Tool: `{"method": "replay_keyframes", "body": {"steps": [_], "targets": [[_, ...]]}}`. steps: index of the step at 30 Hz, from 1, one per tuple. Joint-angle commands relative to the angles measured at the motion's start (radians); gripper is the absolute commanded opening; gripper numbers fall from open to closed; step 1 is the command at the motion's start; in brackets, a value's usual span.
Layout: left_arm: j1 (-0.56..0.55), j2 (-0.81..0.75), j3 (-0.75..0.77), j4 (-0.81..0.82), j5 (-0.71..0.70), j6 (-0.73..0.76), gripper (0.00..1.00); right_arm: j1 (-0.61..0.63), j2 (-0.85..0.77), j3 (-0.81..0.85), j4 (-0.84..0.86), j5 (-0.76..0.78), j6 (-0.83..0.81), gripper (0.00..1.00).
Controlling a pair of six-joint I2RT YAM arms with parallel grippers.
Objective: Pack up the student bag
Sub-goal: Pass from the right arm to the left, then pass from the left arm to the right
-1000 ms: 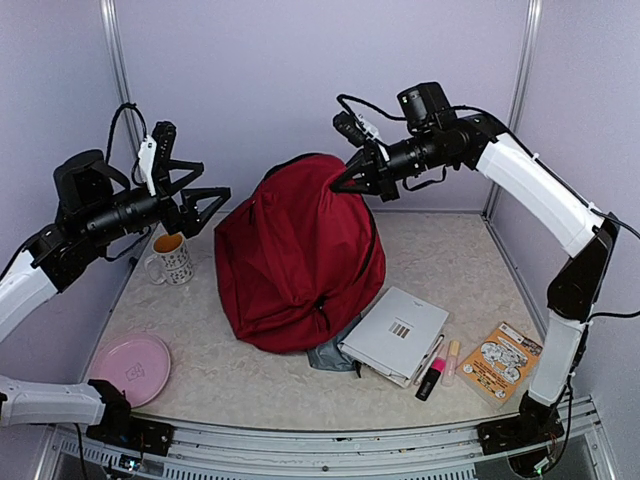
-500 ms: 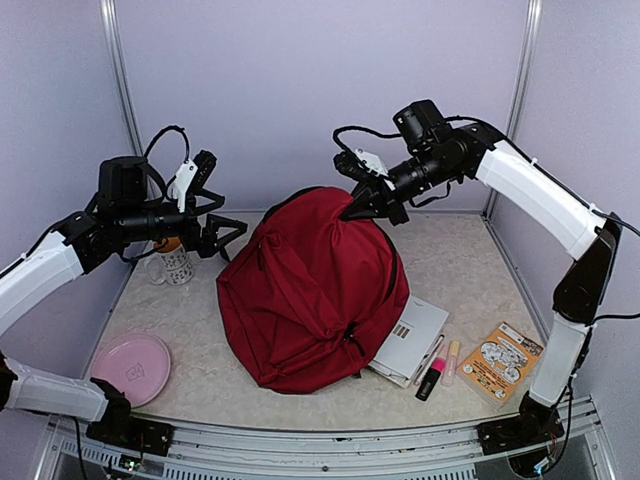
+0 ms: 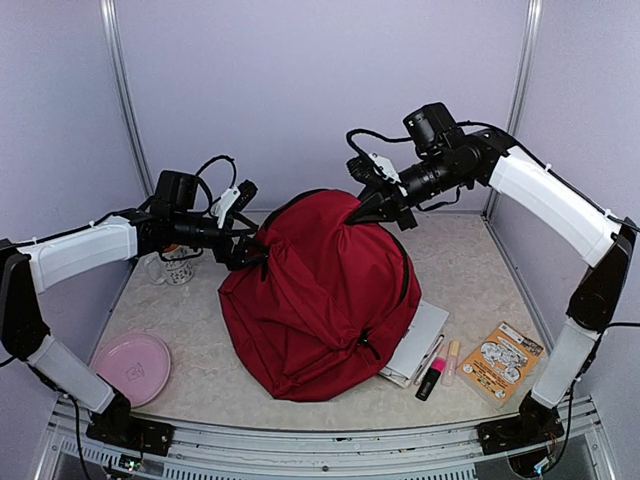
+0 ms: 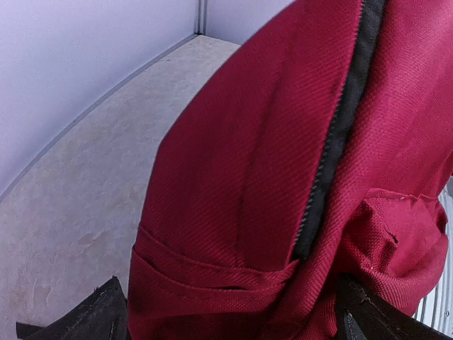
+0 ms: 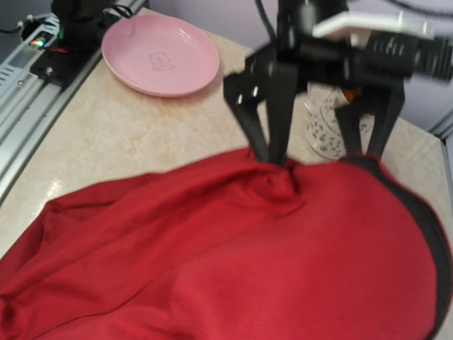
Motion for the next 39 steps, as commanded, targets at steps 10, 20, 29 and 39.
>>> {"method": "replay_keyframes", "body": {"steps": [10, 20, 29, 39], "targets": [[-0.106, 0.002, -0.055, 0.214, 0.176, -0.001, 0.26, 0.005, -0.149, -0.184, 0.388, -0.122, 0.077, 0.00], [0.005, -0.272, -0.291, 0.483, -0.008, -0.270, 0.00, -0.121, -0.166, -0.318, 0.768, 0.028, 0.677, 0.80], [0.076, -0.371, -0.382, 0.484, -0.034, -0.254, 0.00, -0.318, -0.347, -0.865, 1.109, -0.173, 1.036, 1.00], [0.089, -0.367, -0.366, 0.459, -0.102, -0.262, 0.00, -0.248, -0.517, -1.272, 1.237, -0.169, 1.086, 1.00]]}}
